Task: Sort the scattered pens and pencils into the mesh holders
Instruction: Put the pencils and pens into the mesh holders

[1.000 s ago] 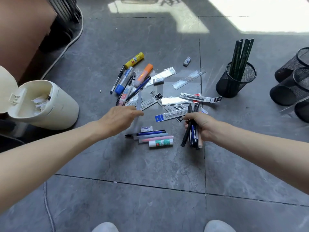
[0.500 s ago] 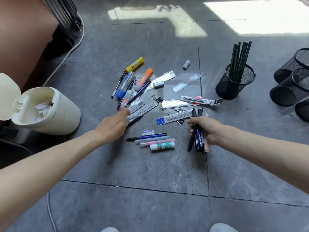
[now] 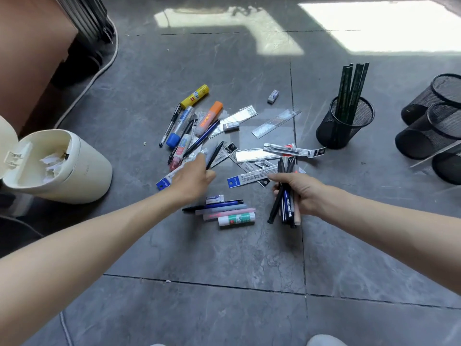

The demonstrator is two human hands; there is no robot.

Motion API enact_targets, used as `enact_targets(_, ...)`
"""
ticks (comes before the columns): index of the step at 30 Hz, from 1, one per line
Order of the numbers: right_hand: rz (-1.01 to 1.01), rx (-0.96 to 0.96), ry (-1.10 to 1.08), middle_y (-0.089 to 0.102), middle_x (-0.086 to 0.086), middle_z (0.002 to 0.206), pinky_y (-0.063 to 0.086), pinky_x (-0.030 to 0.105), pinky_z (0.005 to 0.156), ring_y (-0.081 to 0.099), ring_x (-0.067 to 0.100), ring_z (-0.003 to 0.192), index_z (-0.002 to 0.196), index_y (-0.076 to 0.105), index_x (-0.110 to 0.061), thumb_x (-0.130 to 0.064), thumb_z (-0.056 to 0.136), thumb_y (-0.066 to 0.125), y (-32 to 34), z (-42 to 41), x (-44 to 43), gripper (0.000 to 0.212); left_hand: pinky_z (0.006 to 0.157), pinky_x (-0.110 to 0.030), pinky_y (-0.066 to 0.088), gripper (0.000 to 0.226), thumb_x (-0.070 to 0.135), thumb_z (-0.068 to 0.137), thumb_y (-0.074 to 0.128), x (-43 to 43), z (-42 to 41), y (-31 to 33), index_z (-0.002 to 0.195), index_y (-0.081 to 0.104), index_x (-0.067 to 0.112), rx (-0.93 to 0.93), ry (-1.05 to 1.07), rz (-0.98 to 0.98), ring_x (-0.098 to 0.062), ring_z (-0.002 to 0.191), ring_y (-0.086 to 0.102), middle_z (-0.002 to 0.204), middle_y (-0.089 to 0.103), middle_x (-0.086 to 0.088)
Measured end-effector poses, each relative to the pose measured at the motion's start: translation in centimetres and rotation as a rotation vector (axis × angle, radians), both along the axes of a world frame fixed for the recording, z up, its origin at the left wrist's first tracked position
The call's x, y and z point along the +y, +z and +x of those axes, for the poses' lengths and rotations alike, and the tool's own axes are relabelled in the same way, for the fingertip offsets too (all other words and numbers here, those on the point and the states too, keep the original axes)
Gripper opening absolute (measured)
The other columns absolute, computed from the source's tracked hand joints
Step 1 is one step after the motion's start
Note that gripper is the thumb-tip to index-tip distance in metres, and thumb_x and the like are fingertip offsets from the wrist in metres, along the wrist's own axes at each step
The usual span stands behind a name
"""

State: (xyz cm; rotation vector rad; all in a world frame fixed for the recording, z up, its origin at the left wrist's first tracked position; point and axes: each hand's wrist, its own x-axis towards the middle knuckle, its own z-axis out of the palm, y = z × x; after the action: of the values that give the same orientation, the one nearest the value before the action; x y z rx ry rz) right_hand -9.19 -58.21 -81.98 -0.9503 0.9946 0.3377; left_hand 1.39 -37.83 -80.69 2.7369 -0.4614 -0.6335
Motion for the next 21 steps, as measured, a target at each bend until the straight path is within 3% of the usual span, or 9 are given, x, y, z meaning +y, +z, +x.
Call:
enact_targets(3, 0.017, -0.068, -0.039, 0.055, 0.003, 0.052, 0.048, 0.019, 0.04, 0.052, 0.01, 0.041, 0.073, 0.058, -0.009, -0.012, 0.079, 0.074, 0.3, 0.3, 0.2, 0.018, 0.053, -0.033, 0.04, 0.013, 0.015, 0.093, 0.039, -4.3, -1.9, 1.2, 0.102, 0.043, 0.007, 0.25, 0.076, -0.297, -0.024, 0.06, 0.048, 0.074, 0.051, -0.009)
enact_targets(6, 0.029, -0.122, -0.079, 0.056, 0.001, 0.049, 0.049, 0.019, 0.043, 0.053, 0.009, 0.042, 0.075, 0.06, -0.01, -0.017, 0.08, 0.074, 0.4, 0.6, 0.3, 0.017, 0.047, -0.029, 0.038, 0.016, 0.016, 0.098, 0.037, -8.0, -4.0, 1.7, 0.109, 0.043, 0.007, 0.427, 0.124, -0.442, -0.018, 0.056, 0.042, 0.073, 0.047, -0.006)
enact_targets(8, 0.042, -0.144, -0.086, 0.061, 0.005, 0.054, 0.054, 0.024, 0.051, 0.058, 0.014, 0.045, 0.077, 0.063, -0.008, -0.021, 0.079, 0.074, 0.7, 0.6, 0.4, 0.017, 0.052, -0.03, 0.039, 0.021, 0.019, 0.097, 0.035, -9.5, -5.0, 1.5, 0.109, 0.048, 0.007, 0.422, 0.1, -0.44, -0.02, 0.059, 0.046, 0.078, 0.052, -0.008)
enact_targets(10, 0.057, -0.146, -0.109, 0.068, 0.009, 0.062, 0.057, 0.034, 0.058, 0.065, 0.021, 0.053, 0.075, 0.066, -0.007, -0.023, 0.079, 0.073, 0.9, 0.7, 0.3, 0.018, 0.068, -0.035, 0.048, 0.027, 0.018, 0.094, 0.035, -10.5, -5.7, 1.2, 0.107, 0.055, 0.005, 0.376, 0.055, -0.387, -0.029, 0.079, 0.058, 0.095, 0.059, -0.014)
enact_targets(12, 0.062, -0.135, -0.142, 0.071, 0.012, 0.068, 0.058, 0.038, 0.053, 0.068, 0.021, 0.057, 0.076, 0.066, -0.005, -0.021, 0.08, 0.072, 1.1, 0.9, 0.1, 0.018, 0.087, -0.04, 0.048, 0.033, 0.019, 0.093, 0.033, -11.2, -6.3, 1.4, 0.114, 0.055, 0.005, 0.369, 0.059, -0.357, -0.035, 0.099, 0.056, 0.114, 0.047, -0.017)
enact_targets(15, 0.079, -0.126, -0.137, 0.07, 0.016, 0.09, 0.059, 0.035, 0.057, 0.069, 0.022, 0.074, 0.089, 0.067, -0.003, -0.022, 0.081, 0.071, 1.2, 1.3, -0.3, 0.021, 0.095, -0.038, 0.043, 0.034, 0.019, 0.095, 0.031, -12.0, -6.9, 1.8, 0.118, 0.053, 0.007, 0.386, 0.049, -0.376, -0.031, 0.105, 0.051, 0.112, 0.03, -0.01)
enact_targets(17, 0.11, -0.116, -0.139, 0.068, 0.014, 0.079, 0.057, 0.034, 0.059, 0.067, 0.022, 0.066, 0.078, 0.063, -0.004, -0.017, 0.085, 0.068, 1.4, 1.3, -0.8, 0.016, 0.101, -0.037, 0.036, 0.032, 0.02, 0.095, 0.033, -12.2, -6.9, 1.6, 0.11, 0.057, 0.006, 0.357, 0.052, -0.364, -0.027, 0.114, 0.041, 0.111, 0.03, -0.008)
enact_targets(19, 0.101, -0.087, -0.15, 0.066, 0.013, 0.062, 0.057, 0.032, 0.048, 0.064, 0.02, 0.049, 0.071, 0.059, -0.005, -0.011, 0.086, 0.065, 1.5, 1.4, -1.0, 0.017, 0.103, -0.036, 0.03, 0.03, 0.022, 0.095, 0.034, -12.1, -6.8, 1.6, 0.105, 0.059, 0.007, 0.31, 0.04, -0.327, -0.024, 0.116, 0.03, 0.107, 0.028, -0.004)
enact_targets(21, -0.002, -0.069, -0.173, 0.062, 0.017, 0.065, 0.054, 0.03, 0.044, 0.062, 0.021, 0.045, 0.072, 0.057, -0.005, -0.004, 0.083, 0.066, 1.7, 1.5, -1.1, 0.014, 0.1, -0.032, 0.029, 0.031, 0.025, 0.097, 0.035, -12.0, -6.9, 1.5, 0.102, 0.06, 0.008, 0.277, 0.015, -0.338, -0.021, 0.115, 0.028, 0.104, 0.028, -0.002)
